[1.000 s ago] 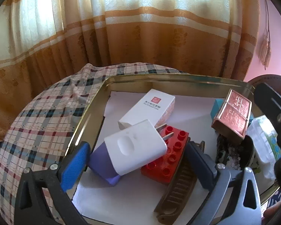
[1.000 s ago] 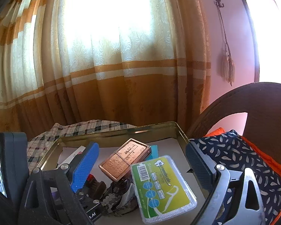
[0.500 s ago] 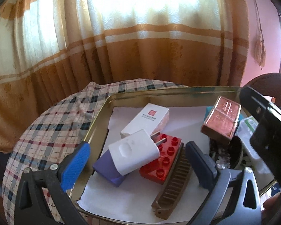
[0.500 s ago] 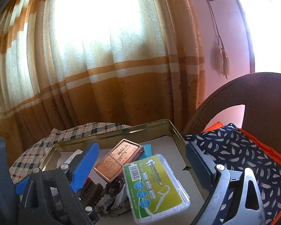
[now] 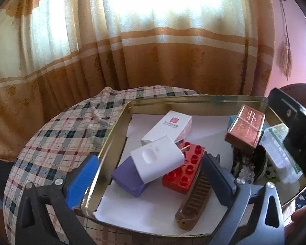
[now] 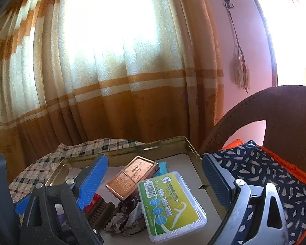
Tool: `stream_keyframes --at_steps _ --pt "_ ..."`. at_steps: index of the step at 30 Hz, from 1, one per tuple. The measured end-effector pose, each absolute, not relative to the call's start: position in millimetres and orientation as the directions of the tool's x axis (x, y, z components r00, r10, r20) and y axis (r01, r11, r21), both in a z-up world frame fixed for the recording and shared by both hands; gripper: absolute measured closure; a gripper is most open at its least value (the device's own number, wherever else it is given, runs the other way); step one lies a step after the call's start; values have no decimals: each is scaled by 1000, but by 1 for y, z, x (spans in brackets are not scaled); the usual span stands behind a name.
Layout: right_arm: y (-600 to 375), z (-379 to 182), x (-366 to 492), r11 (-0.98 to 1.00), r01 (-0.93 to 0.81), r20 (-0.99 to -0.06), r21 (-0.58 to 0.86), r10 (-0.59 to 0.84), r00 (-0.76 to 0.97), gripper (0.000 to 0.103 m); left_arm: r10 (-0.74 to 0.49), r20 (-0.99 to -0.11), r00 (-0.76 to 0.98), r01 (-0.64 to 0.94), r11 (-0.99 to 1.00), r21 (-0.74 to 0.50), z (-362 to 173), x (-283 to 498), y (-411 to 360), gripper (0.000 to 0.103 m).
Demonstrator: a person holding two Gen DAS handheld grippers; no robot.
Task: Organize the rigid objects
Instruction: 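Withdraw both open tools back from the tray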
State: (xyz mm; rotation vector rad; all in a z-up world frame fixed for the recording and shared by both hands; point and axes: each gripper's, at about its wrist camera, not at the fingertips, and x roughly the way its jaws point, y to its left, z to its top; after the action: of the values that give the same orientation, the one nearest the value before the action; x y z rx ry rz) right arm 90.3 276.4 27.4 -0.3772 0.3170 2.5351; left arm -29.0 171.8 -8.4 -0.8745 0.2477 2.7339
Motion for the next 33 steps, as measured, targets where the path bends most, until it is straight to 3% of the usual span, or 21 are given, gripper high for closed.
stream_keyframes --at_steps 11,23,33 --pt "264 33 107 -821 -550 -273 153 500 -822 8 170 -564 -808 -207 -978 2 -4 -29 136 0" --pt "250 36 120 -830 -535 -233 158 495 -837 8 168 -479 -862 -215 -976 43 9 -16 135 0" --pt "249 37 128 -819 -542 -218 187 503 -836 8 172 -509 -844 -223 -974 40 25 -1 112 0"
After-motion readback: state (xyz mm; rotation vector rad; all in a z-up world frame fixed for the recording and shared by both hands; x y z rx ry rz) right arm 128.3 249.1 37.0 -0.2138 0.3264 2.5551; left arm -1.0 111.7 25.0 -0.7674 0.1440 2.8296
